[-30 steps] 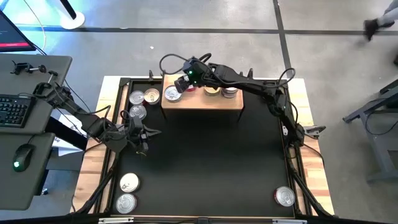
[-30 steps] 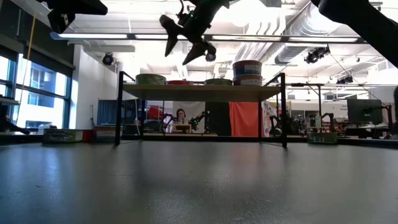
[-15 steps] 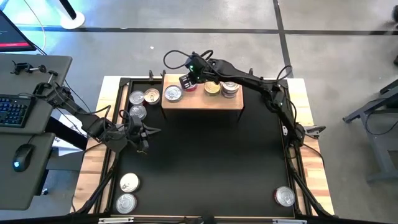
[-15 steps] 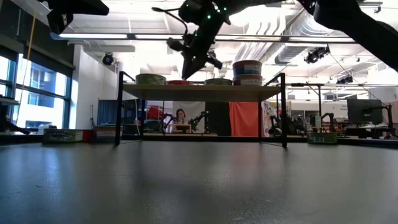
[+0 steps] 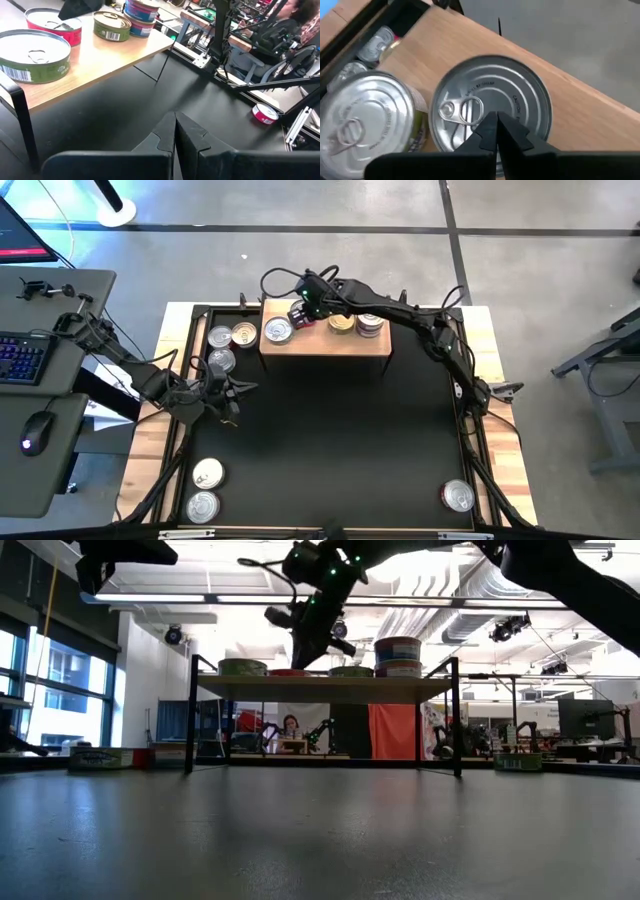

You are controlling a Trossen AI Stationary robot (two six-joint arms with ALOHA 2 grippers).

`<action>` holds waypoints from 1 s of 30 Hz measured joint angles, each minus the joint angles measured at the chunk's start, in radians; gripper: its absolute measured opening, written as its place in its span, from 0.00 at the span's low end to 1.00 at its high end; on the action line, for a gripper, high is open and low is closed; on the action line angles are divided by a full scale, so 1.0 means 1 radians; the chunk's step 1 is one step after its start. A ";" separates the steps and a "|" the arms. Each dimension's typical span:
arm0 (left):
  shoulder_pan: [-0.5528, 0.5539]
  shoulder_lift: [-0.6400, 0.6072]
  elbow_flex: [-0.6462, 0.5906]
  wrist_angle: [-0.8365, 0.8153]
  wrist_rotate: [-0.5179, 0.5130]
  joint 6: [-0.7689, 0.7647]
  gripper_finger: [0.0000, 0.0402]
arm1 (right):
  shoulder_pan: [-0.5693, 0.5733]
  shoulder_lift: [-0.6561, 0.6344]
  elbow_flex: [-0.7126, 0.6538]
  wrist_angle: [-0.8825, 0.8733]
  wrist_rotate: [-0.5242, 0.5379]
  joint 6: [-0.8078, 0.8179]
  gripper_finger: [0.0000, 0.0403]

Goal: Stack canned seafood by type on shelf
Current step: Adjust the red tuna can

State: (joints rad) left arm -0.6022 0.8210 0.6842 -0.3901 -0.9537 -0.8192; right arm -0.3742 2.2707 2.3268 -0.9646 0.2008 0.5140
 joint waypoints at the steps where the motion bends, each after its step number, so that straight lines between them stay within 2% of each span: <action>1: 0.000 0.000 0.000 0.000 0.000 0.000 0.00 | 0.003 0.000 0.000 0.000 0.000 -0.003 0.00; 24: 0.000 0.000 0.000 0.002 -0.001 -0.001 0.00 | 0.065 -0.009 0.004 -0.175 -0.019 -0.081 0.00; 30: 0.000 0.000 0.000 0.002 0.000 -0.001 0.00 | 0.071 -0.010 0.005 -0.221 0.010 -0.096 0.00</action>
State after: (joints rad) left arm -0.6022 0.8211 0.6842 -0.3876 -0.9540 -0.8200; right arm -0.3035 2.2608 2.3318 -1.1852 0.2108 0.4175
